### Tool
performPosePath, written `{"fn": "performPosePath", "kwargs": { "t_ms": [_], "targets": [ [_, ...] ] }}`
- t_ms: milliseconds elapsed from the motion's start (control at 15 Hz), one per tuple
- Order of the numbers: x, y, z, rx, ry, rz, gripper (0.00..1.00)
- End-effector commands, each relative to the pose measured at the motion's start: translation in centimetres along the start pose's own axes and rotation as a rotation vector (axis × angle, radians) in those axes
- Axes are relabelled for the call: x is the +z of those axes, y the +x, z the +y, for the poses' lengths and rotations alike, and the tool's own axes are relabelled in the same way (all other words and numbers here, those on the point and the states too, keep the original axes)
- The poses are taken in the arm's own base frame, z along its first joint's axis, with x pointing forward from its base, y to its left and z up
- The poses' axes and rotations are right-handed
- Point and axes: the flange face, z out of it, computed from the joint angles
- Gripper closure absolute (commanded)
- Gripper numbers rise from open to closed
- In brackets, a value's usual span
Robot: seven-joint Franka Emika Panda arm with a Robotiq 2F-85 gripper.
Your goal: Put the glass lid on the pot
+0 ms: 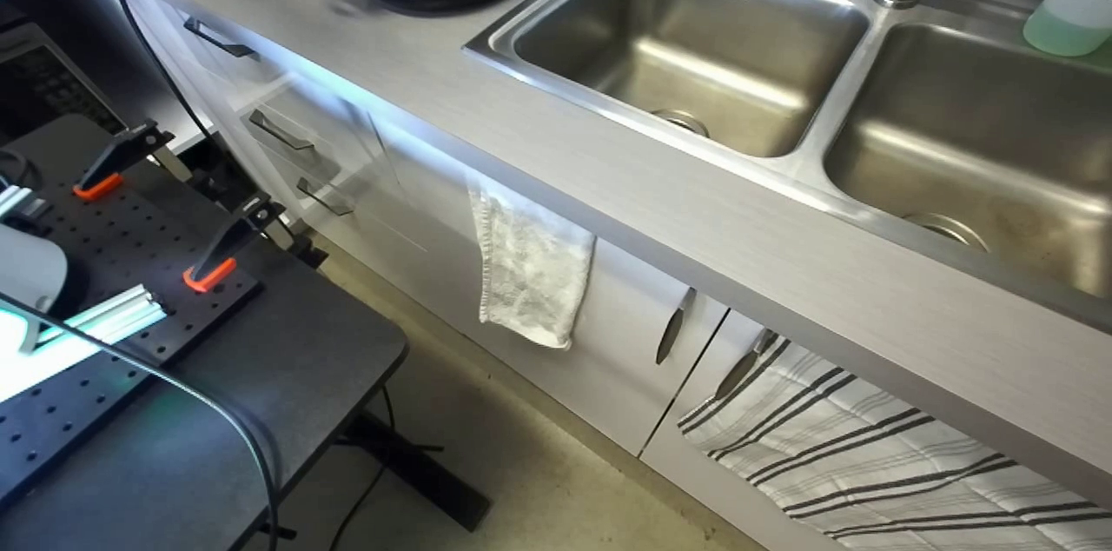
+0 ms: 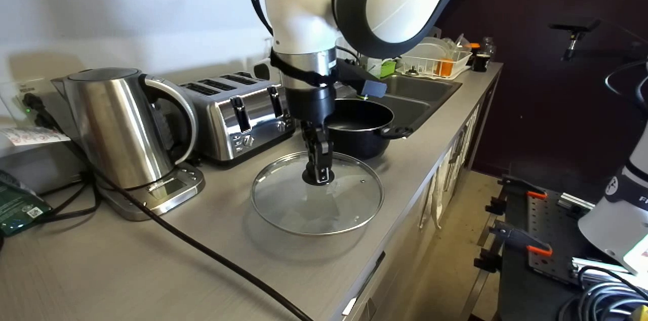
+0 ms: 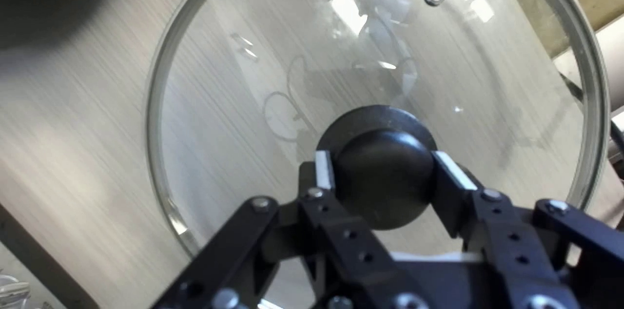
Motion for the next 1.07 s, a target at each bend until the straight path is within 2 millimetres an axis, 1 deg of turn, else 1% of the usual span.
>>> {"fn": "performPosePath", "kwargs": {
  "t_ms": [0, 267, 400, 600, 800, 1000],
  "targets": [
    [-4.0, -3.9, -0.5, -0.011, -0.012, 0.035, 0.75],
    [-7.3, -6.9, 0.9, 0.042, -0.022, 0.066, 0.75],
    [-8.8, -8.3, 2.3, 0.081, -0.032, 0.079, 0.75],
    [-10.6, -10.3, 5.1, 0.156, -0.051, 0.086, 0.75],
    [-11.6, -12.2, 8.0, 0.227, -0.055, 0.075, 0.75],
    [-11.6, -13.7, 11.1, 0.303, -0.051, 0.052, 0.75]
  ]
}}
